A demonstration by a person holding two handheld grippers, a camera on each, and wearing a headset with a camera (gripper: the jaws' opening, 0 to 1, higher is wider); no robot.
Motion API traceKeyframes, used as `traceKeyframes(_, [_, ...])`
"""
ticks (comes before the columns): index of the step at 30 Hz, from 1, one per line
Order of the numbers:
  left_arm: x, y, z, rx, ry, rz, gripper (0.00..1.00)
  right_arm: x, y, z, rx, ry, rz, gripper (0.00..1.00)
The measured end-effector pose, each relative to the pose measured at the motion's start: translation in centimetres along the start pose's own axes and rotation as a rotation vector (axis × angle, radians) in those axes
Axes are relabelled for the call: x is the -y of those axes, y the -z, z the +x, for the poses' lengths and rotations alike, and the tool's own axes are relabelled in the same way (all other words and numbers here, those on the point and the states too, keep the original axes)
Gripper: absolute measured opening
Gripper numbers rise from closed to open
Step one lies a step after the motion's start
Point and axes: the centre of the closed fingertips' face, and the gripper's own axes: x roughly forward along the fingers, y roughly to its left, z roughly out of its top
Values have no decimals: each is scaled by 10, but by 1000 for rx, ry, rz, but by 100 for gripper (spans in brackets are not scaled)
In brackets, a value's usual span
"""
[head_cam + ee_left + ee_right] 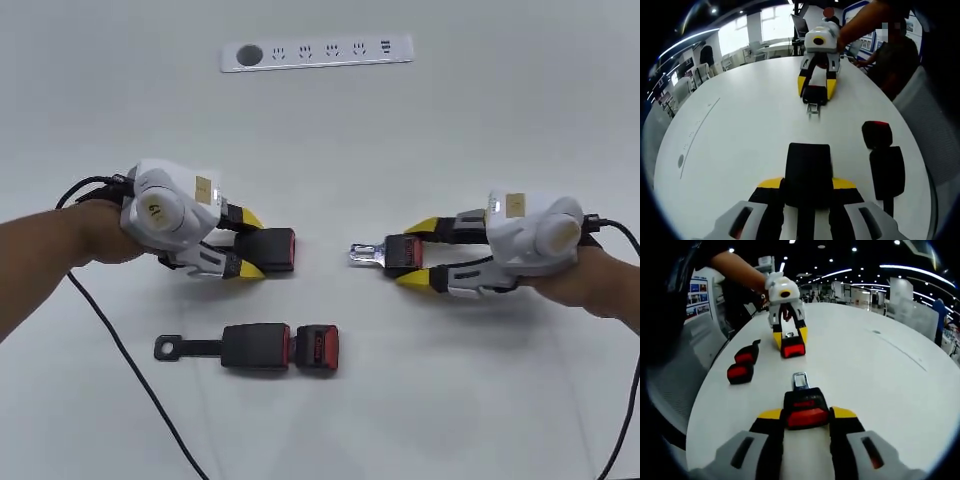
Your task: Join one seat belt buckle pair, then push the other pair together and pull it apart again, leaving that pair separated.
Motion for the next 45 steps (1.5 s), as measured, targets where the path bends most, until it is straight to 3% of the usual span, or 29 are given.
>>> traceKeyframes(19, [1,0,0,-8,2,-1,35,-9,-24,33,44,-31,4,37])
traceKeyframes(31, [1,0,-1,-7,2,-1,35,-12,-37,50,45,-65,-11,37])
traceKeyframes(33, [1,0,-1,-8,2,2,35,-12,-36,52,34,-64,-39,37])
traceKeyframes(45, [2,1,-1,-16,6,7,35,-12,-42,65,26,-71,-11,37])
